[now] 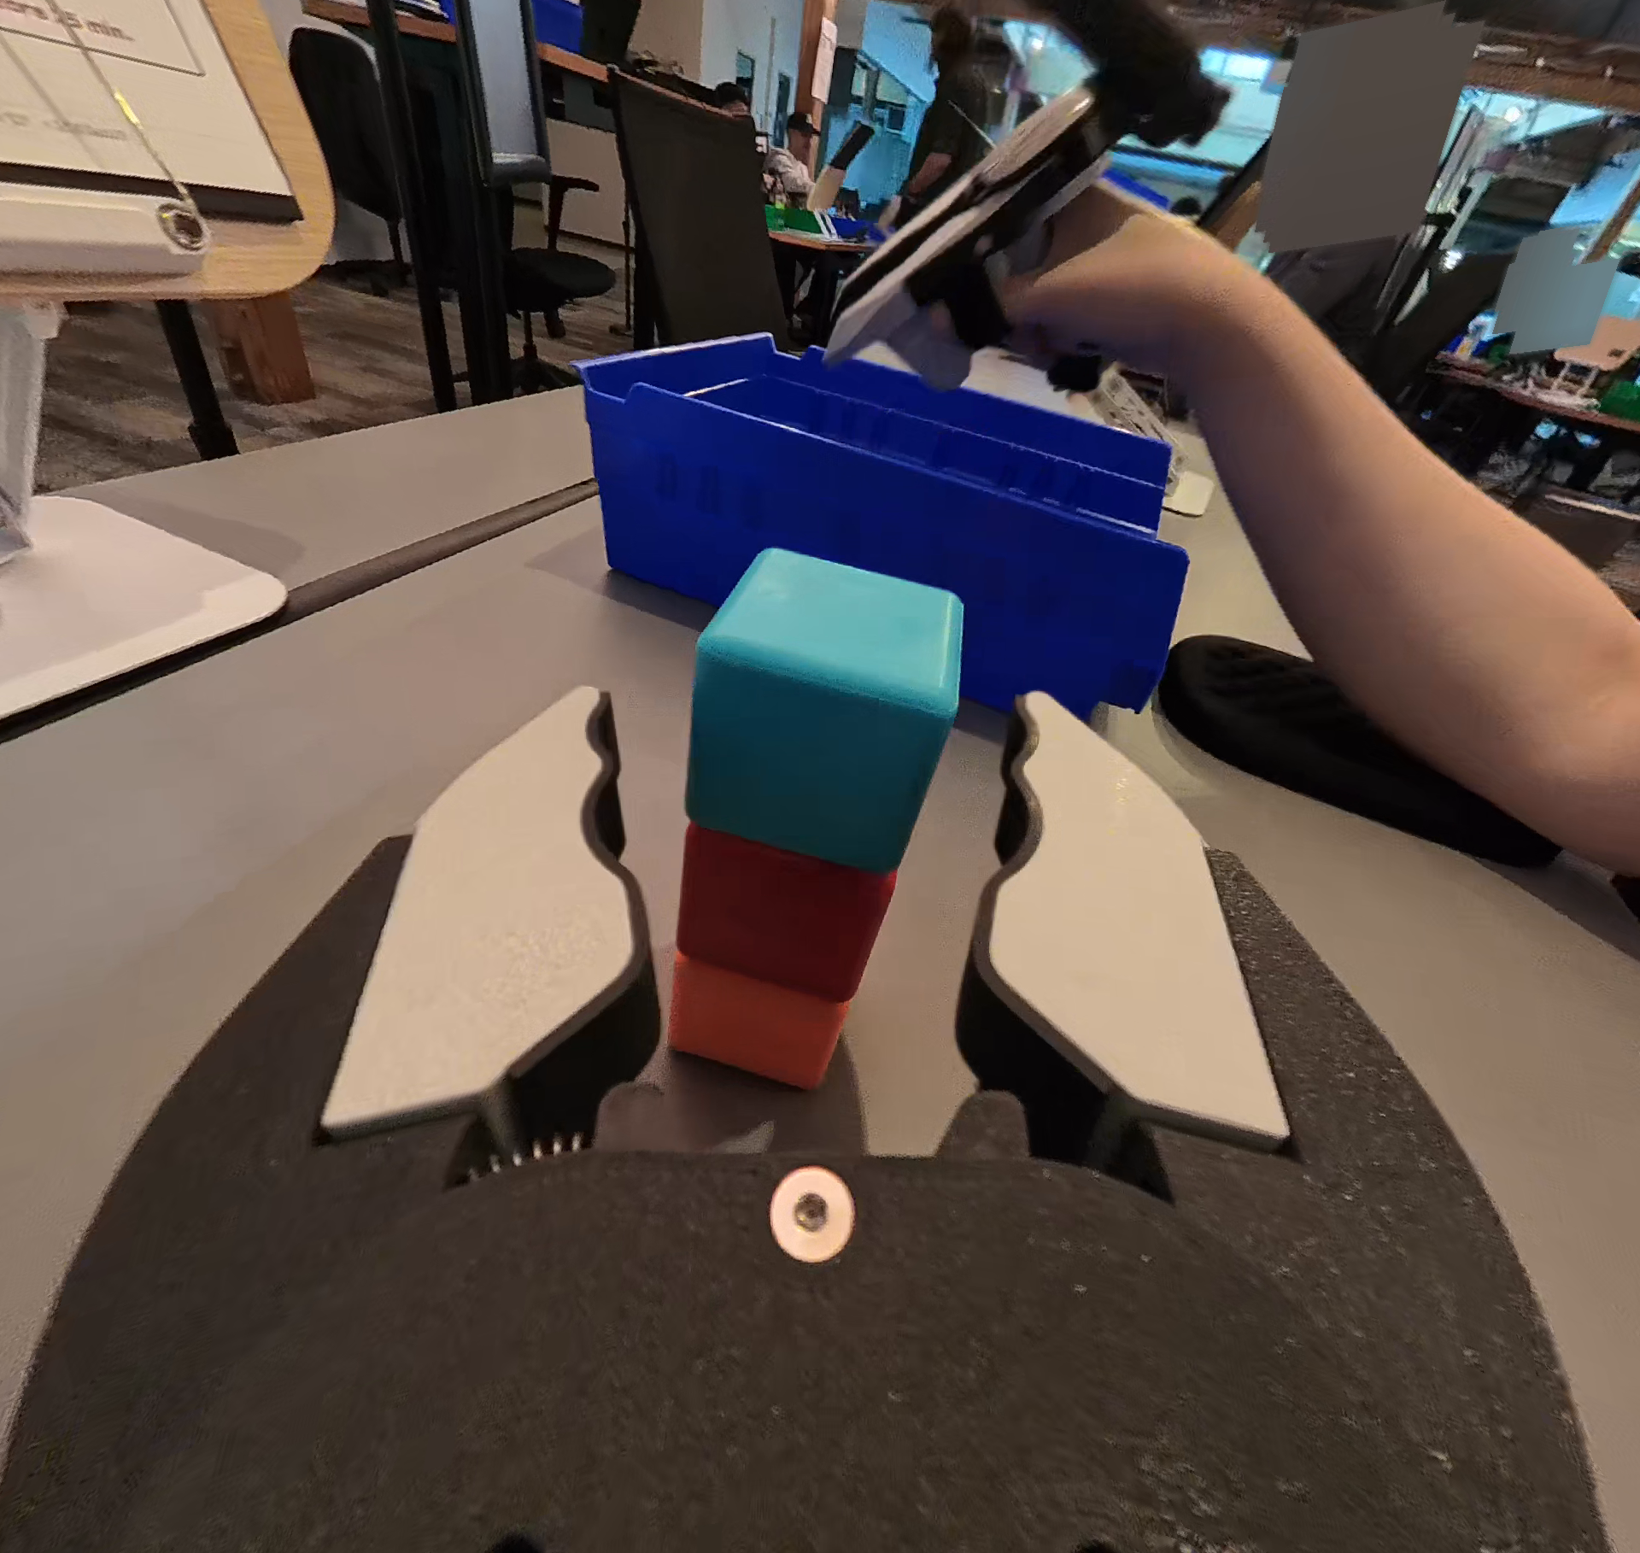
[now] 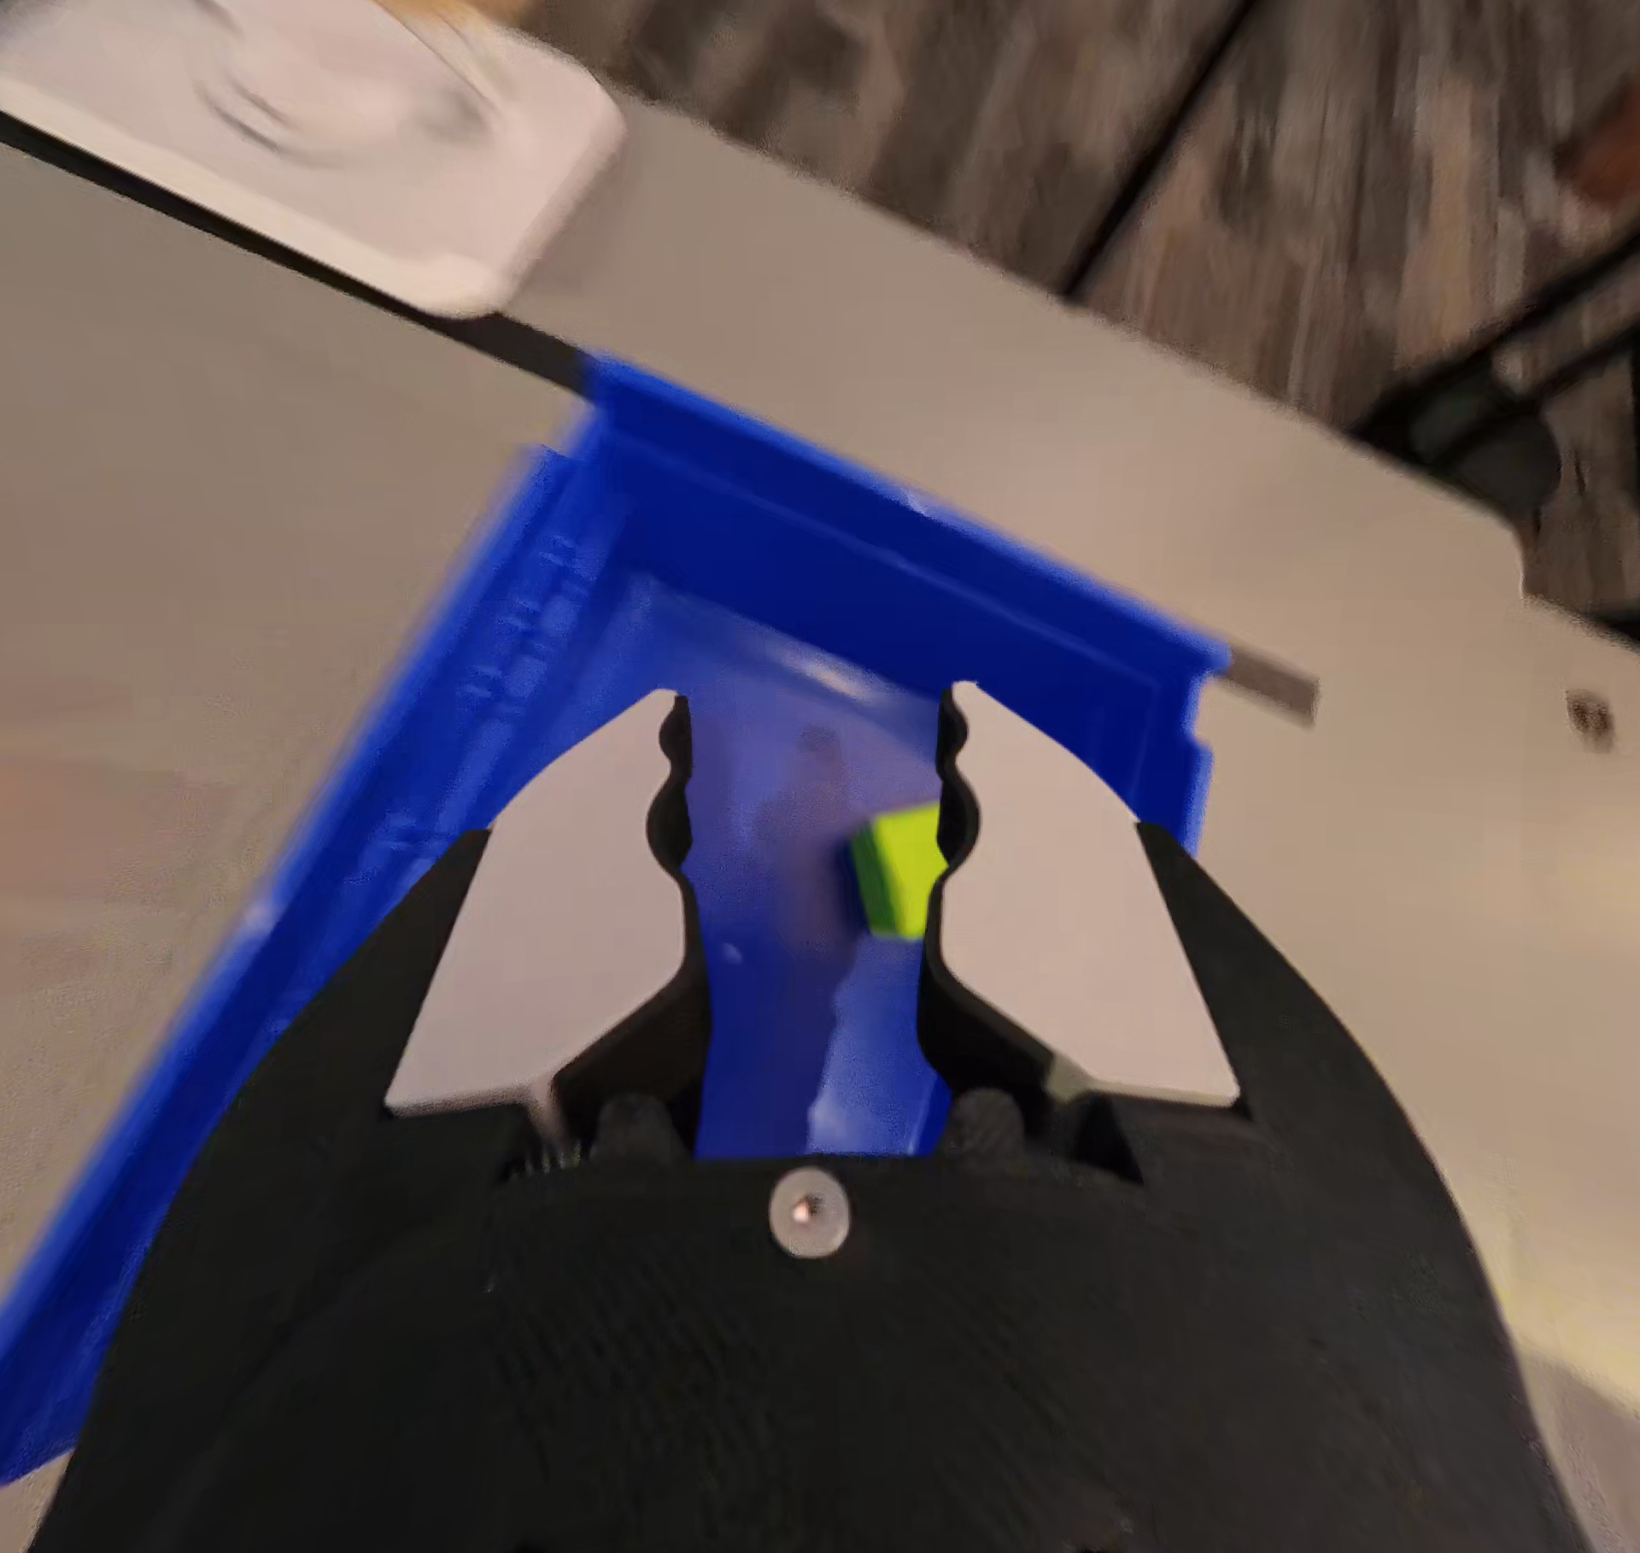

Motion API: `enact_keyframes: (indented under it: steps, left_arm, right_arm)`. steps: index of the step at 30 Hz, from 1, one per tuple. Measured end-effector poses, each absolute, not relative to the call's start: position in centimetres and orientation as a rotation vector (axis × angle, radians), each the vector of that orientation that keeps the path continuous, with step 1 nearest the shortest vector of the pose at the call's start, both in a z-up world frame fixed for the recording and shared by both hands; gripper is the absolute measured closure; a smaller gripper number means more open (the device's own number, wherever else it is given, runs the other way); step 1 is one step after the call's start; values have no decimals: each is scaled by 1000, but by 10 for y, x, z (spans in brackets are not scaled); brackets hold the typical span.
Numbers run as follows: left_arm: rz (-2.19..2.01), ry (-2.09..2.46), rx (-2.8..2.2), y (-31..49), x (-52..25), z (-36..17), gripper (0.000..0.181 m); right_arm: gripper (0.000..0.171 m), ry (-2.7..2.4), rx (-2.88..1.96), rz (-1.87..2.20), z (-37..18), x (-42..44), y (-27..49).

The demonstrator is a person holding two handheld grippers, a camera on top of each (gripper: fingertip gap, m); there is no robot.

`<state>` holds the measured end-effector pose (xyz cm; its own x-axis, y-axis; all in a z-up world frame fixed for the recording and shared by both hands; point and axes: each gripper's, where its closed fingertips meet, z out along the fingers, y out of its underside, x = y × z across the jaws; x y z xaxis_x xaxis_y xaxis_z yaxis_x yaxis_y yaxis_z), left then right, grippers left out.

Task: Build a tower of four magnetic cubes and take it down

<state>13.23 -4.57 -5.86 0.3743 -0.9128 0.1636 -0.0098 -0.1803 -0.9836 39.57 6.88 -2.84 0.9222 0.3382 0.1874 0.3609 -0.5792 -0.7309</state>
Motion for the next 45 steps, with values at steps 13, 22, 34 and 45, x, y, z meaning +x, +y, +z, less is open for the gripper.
enact_keyframes:
  steps: [13,22,34,45]
  left_arm:
    - [-699,1116,-1641,-48,134,-100,108]
    - [-717,1125,-1691,-47,130,-105,130]
    - [-725,1138,-1690,-47,131,-106,131]
    - [-737,1148,-1694,-48,133,-106,131]
  right_arm:
    - [103,-1336,-1484,921,37,143,-59]
    - [98,-1496,-1662,752,-41,108,-48]
    - [119,-1521,-1709,800,-51,111,-48]
    - [121,-1243,-1769,1177,-10,119,-44]
